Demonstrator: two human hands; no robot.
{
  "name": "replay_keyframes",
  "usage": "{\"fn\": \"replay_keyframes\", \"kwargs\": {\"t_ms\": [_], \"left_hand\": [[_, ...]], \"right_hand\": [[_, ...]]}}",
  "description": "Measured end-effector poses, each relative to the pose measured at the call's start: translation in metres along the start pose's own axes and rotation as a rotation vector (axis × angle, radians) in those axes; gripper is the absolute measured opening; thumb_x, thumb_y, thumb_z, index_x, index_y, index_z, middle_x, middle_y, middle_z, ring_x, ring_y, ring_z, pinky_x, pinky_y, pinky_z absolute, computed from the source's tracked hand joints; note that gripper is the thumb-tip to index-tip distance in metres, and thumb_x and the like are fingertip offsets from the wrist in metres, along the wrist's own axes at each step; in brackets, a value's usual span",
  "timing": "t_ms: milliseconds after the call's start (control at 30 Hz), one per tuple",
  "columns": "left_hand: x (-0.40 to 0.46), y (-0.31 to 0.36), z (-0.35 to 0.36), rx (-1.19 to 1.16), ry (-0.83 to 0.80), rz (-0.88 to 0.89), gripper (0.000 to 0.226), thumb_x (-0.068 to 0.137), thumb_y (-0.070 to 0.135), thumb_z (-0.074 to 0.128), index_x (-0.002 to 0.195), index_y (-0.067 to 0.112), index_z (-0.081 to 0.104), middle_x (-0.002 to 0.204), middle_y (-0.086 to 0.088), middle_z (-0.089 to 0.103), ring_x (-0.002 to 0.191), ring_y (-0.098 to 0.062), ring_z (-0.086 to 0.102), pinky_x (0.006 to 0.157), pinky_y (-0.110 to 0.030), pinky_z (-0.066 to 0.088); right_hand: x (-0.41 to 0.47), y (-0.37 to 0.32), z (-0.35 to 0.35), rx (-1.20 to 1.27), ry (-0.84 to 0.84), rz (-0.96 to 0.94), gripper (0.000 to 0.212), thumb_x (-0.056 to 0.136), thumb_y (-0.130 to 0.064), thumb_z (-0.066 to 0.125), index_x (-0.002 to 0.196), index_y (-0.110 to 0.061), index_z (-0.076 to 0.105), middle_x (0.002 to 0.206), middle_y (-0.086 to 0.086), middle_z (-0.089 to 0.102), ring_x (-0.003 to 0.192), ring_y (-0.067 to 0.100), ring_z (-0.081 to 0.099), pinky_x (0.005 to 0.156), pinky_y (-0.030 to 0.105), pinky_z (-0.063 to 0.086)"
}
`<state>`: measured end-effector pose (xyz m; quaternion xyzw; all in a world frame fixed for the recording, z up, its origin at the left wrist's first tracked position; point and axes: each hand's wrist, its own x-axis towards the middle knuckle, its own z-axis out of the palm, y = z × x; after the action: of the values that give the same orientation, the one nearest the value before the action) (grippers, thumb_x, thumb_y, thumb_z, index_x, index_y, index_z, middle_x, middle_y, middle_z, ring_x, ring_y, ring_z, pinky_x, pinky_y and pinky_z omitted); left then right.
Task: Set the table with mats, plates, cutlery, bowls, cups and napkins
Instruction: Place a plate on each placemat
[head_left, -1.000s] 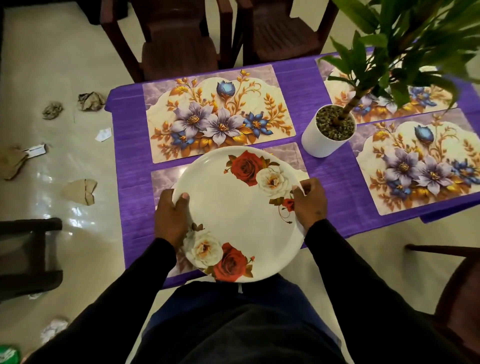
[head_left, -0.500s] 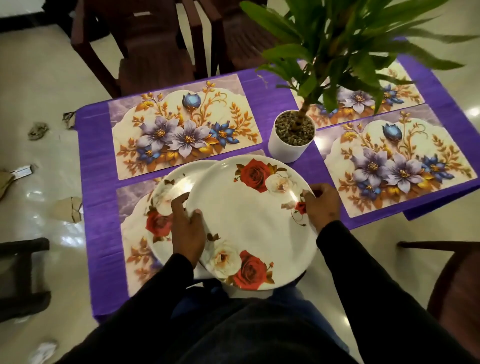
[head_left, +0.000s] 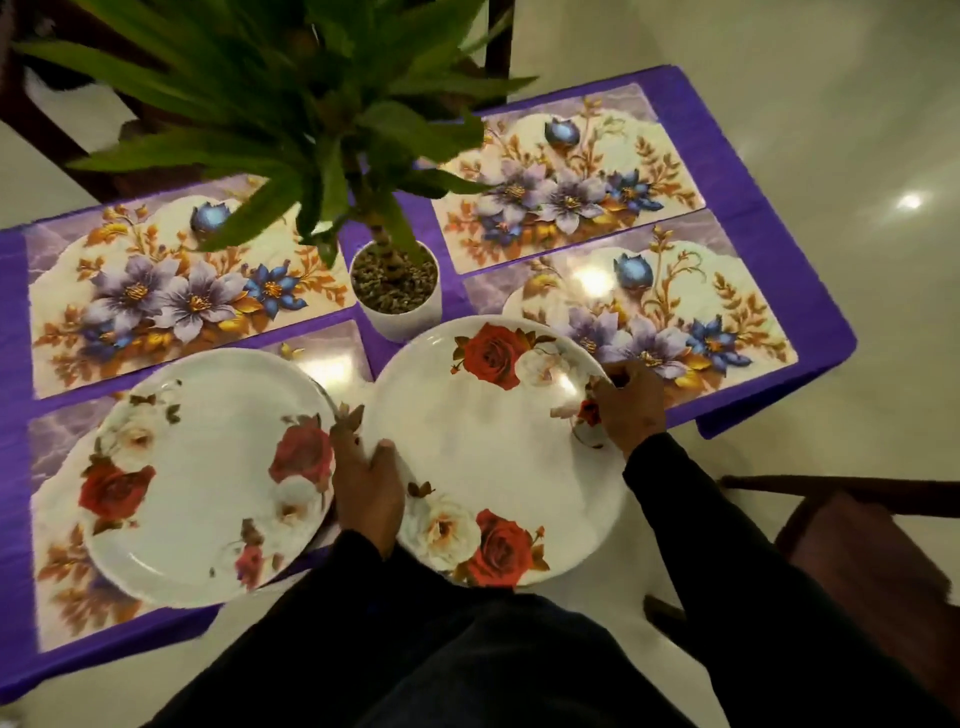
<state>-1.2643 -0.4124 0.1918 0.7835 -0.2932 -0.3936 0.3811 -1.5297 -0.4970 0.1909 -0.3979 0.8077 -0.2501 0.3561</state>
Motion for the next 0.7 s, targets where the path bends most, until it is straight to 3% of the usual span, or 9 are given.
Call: {"fn": "replay_keyframes", "kwargs": {"t_ms": [100, 200, 300, 433, 533, 633, 700], "left_hand": [[-0.006, 0.014, 0.023, -0.065, -0.034, -0.040, 0.044, 0.093, -0.004, 0.052, 0.130, 0.018, 0.047, 0.117, 0.006, 0.058, 0.109, -0.018, 0.055, 0.089, -0.016, 0.044], [0.002, 0.028, 0.043, -0.105, -0.069, -0.062, 0.051, 0.085, 0.004, 0.056, 0.130, 0.025, 0.050, 0.118, 0.004, 0.059, 0.108, -0.019, 0.058, 0.088, -0.027, 0.045], [0.011, 0.042, 0.063, -0.115, -0.144, -0.094, 0.056, 0.086, 0.000, 0.058, 0.136, 0.025, 0.050, 0.121, 0.005, 0.059, 0.110, -0.017, 0.058, 0.080, -0.024, 0.047], [0.026, 0.060, 0.097, -0.110, -0.226, -0.034, 0.055, 0.078, 0.012, 0.062, 0.132, 0.022, 0.055, 0.130, 0.000, 0.061, 0.115, -0.019, 0.059, 0.092, -0.033, 0.050], [0.028, 0.076, 0.121, -0.088, -0.230, -0.041, 0.058, 0.072, 0.023, 0.061, 0.130, 0.023, 0.057, 0.126, 0.000, 0.064, 0.111, -0.021, 0.062, 0.089, -0.037, 0.056], [0.029, 0.089, 0.148, -0.134, -0.214, -0.065, 0.045, 0.079, 0.013, 0.064, 0.123, 0.024, 0.058, 0.117, 0.001, 0.064, 0.104, -0.019, 0.062, 0.070, -0.022, 0.051], [0.034, 0.095, 0.168, -0.145, -0.161, -0.104, 0.050, 0.077, 0.015, 0.066, 0.126, 0.016, 0.060, 0.116, -0.002, 0.067, 0.101, -0.020, 0.064, 0.067, -0.020, 0.048]], "right_hand": [[0.017, 0.005, -0.018, -0.009, 0.012, -0.005, 0.008, 0.093, -0.006, 0.059, 0.088, -0.008, 0.065, 0.071, 0.006, 0.066, 0.043, 0.000, 0.059, 0.040, 0.012, 0.044], [0.033, 0.005, -0.031, -0.048, 0.019, -0.007, 0.008, 0.095, -0.012, 0.061, 0.091, -0.012, 0.068, 0.078, 0.005, 0.069, 0.057, 0.006, 0.064, 0.045, 0.013, 0.044], [0.047, 0.006, -0.044, -0.061, 0.075, 0.025, 0.015, 0.096, -0.015, 0.060, 0.101, -0.006, 0.070, 0.079, 0.003, 0.068, 0.062, 0.006, 0.063, 0.046, 0.012, 0.042], [0.072, 0.005, -0.067, -0.060, 0.125, 0.049, 0.019, 0.097, -0.012, 0.058, 0.110, -0.004, 0.067, 0.089, 0.003, 0.066, 0.067, 0.007, 0.058, 0.052, 0.012, 0.037], [0.091, 0.005, -0.081, -0.035, 0.140, 0.055, 0.023, 0.096, -0.009, 0.058, 0.116, 0.000, 0.063, 0.102, 0.009, 0.062, 0.071, 0.012, 0.054, 0.046, 0.003, 0.035], [0.116, 0.005, -0.092, 0.008, 0.128, 0.060, 0.022, 0.096, -0.007, 0.057, 0.116, 0.003, 0.061, 0.096, 0.006, 0.057, 0.060, -0.003, 0.045, 0.042, 0.000, 0.034], [0.137, 0.004, -0.099, 0.014, 0.089, 0.043, 0.022, 0.097, -0.006, 0.057, 0.117, 0.004, 0.060, 0.095, 0.006, 0.056, 0.058, -0.004, 0.044, 0.041, 0.000, 0.033]]}}
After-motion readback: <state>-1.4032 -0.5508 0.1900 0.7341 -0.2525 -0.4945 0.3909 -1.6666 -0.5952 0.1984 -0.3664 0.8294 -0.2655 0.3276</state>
